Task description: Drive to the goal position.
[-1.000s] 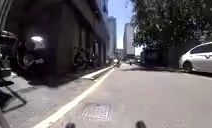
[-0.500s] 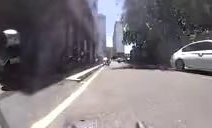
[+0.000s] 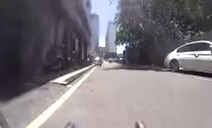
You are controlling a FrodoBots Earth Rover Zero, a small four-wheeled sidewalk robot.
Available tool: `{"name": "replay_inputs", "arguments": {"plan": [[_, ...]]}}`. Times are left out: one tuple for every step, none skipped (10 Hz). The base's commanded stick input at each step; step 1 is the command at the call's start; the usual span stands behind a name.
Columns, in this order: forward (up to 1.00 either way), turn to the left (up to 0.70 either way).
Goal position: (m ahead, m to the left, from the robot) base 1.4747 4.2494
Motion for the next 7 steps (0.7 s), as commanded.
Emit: {"name": "replay_inputs", "arguments": {"plan": [[0.70,0.00],[0.70,0.00],[0.70,0.00],[0.70,0.00],[0.70,0.00],[0.70,0.00],[0.70,0.00]]}}
